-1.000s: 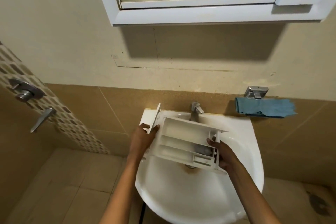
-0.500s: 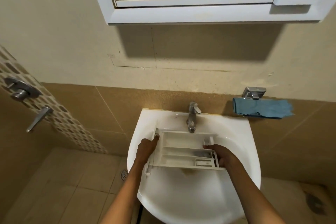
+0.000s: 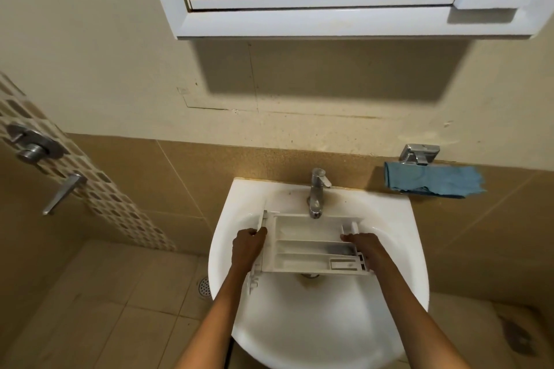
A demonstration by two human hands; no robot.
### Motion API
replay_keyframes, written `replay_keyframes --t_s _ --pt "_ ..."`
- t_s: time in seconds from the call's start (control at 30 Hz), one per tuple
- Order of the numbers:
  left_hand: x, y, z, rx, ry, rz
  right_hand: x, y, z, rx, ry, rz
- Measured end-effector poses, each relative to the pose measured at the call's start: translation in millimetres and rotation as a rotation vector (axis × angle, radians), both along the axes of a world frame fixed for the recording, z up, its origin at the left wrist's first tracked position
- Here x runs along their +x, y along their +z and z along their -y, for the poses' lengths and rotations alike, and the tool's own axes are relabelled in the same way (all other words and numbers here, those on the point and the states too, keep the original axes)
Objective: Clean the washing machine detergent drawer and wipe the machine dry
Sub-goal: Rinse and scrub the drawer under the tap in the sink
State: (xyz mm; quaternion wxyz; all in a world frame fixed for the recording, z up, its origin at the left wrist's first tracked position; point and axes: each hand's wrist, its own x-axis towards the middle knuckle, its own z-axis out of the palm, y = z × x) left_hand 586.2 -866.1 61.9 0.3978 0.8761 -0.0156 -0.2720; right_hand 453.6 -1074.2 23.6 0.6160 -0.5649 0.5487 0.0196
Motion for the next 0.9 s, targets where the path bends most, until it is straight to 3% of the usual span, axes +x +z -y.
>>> replay_keyframes --t_s 0.13,0.23,0.37,0.5,0.9 --pt "-4.5 0.9 4.8 0.042 -0.001 0.046 10.2 14.5 -4.4 -0.608 0.269 -0.28" --pt "-6.1 -0.5 5.4 0.014 0.043 0.021 31.1 39.4 -6.6 -0.887 0.301 -0.287" --pt "-9.1 1.2 8.2 -0.023 0.086 0.011 65.0 63.8 -10.1 -1.084 0.456 -0.165" --pt "-7.1 6.7 11.5 -0.022 0.073 0.009 86.7 68.7 -15.2 -1.163 0.58 -0.247" --pt "-3.7 10.9 6.6 0.001 0.054 0.021 111.8 75.0 -24.6 -1.097 0.542 -0.279"
